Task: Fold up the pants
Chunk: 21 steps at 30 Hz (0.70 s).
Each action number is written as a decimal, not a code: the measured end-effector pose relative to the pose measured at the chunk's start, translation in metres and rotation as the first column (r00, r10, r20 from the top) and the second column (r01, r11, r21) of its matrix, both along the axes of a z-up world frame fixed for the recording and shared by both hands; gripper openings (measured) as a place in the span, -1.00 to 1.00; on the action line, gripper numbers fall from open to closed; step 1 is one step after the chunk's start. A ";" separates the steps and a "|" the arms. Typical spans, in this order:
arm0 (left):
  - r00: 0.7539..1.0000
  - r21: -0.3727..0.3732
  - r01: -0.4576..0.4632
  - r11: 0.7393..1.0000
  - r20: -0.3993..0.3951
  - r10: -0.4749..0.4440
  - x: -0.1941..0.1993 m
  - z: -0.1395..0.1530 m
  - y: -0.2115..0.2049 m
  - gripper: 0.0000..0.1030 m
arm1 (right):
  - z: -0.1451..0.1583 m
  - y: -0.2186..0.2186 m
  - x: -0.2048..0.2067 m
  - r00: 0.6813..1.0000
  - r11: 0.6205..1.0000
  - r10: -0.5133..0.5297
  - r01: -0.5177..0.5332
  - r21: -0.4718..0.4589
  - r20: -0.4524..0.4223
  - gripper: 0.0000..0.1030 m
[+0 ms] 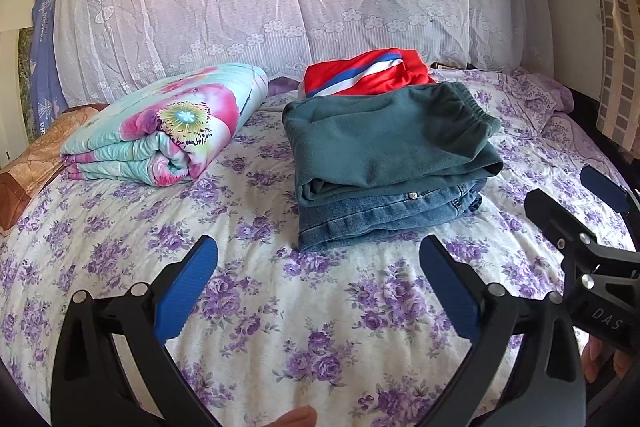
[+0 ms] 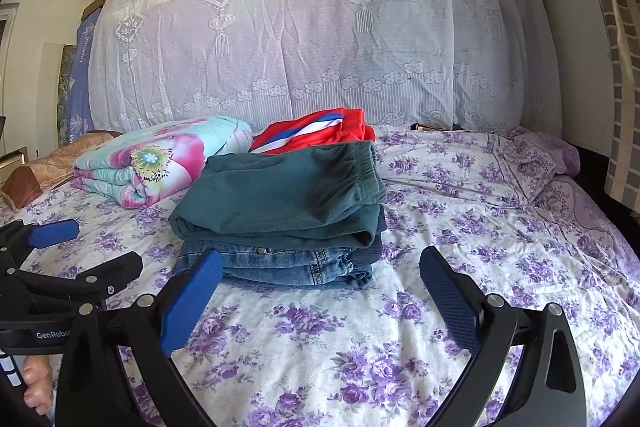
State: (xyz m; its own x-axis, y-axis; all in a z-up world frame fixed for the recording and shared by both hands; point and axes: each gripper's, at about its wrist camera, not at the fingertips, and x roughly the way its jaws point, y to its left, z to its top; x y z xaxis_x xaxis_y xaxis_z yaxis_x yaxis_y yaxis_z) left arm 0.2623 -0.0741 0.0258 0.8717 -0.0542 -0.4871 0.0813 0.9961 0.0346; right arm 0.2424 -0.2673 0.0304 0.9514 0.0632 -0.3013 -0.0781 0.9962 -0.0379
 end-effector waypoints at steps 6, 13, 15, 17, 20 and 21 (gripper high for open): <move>1.000 0.008 0.002 1.000 0.012 -0.002 -0.002 0.000 -0.002 0.91 | 0.000 -0.001 0.000 1.000 1.000 -0.001 0.001 0.006 -0.004 0.93; 1.000 -0.030 0.017 0.999 0.017 -0.016 -0.003 0.000 0.001 0.91 | 0.001 -0.002 0.000 1.000 1.000 -0.002 0.002 0.014 -0.002 0.93; 1.000 -0.028 0.001 1.000 0.014 -0.001 -0.002 -0.001 0.002 0.91 | 0.001 -0.002 0.000 1.000 1.000 -0.001 0.001 0.014 -0.003 0.93; 1.000 -0.036 -0.006 0.999 0.008 0.006 -0.001 -0.001 0.004 0.91 | 0.001 -0.002 0.000 1.000 1.000 -0.004 0.005 0.014 -0.002 0.93; 0.999 -0.041 -0.036 0.999 0.003 0.037 0.000 -0.001 0.008 0.91 | 0.001 -0.002 -0.001 1.000 1.000 -0.007 0.007 0.015 -0.001 0.93; 0.999 -0.041 -0.043 0.998 -0.004 0.043 0.001 -0.002 0.008 0.91 | 0.001 -0.002 -0.001 1.000 1.000 -0.006 0.006 0.016 0.000 0.93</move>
State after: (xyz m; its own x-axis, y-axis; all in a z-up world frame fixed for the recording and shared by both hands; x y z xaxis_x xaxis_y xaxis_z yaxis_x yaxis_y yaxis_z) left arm 0.2636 -0.0658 0.0239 0.8721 -0.0365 -0.4879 0.0382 0.9993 -0.0065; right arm 0.2416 -0.2697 0.0311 0.9518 0.0624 -0.3004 -0.0724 0.9971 -0.0220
